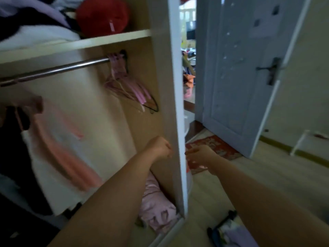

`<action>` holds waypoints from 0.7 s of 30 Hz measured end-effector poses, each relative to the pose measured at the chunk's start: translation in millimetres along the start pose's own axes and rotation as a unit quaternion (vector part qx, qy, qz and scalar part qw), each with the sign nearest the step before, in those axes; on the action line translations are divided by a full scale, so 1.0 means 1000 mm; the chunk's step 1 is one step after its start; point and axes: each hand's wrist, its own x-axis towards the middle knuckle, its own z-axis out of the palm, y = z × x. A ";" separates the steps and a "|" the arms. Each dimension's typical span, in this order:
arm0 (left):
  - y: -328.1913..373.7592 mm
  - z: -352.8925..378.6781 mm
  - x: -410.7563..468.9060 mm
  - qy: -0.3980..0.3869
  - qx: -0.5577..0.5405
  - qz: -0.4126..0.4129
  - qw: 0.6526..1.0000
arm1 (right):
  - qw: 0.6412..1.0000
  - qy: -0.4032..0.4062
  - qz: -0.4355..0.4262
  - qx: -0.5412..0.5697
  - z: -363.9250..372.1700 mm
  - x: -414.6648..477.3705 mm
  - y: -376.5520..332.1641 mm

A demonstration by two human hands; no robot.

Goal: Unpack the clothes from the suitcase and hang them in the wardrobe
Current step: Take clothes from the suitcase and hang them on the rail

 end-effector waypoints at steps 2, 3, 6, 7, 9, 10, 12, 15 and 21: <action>0.027 0.032 0.001 -0.024 0.004 0.021 0.999 | 0.999 0.037 0.014 -0.011 -0.039 -0.017 0.026; 0.037 0.044 0.000 -0.026 0.000 0.032 0.999 | 0.998 0.049 0.023 -0.011 -0.053 -0.023 0.035; 0.070 0.084 -0.003 -0.034 -0.006 0.057 0.998 | 0.994 0.098 0.056 -0.013 -0.098 -0.037 0.071; 0.081 0.099 -0.005 -0.041 0.001 0.061 0.997 | 0.991 0.114 0.072 -0.010 -0.111 -0.041 0.085; 0.094 0.118 -0.005 -0.048 -0.002 0.067 0.997 | 0.986 0.134 0.100 -0.011 -0.128 -0.045 0.106; 0.101 0.131 -0.004 -0.056 -0.009 0.072 0.996 | 0.983 0.143 0.117 -0.008 -0.136 -0.047 0.119; 0.107 0.149 -0.003 -0.075 -0.031 0.074 0.994 | 0.977 0.160 0.139 0.006 -0.148 -0.052 0.141; 0.108 0.180 0.004 -0.115 -0.041 0.075 0.990 | 0.966 0.196 0.166 0.011 -0.160 -0.063 0.175; 0.092 0.240 0.016 -0.199 -0.029 0.075 0.977 | 0.935 0.246 0.249 0.057 -0.165 -0.078 0.242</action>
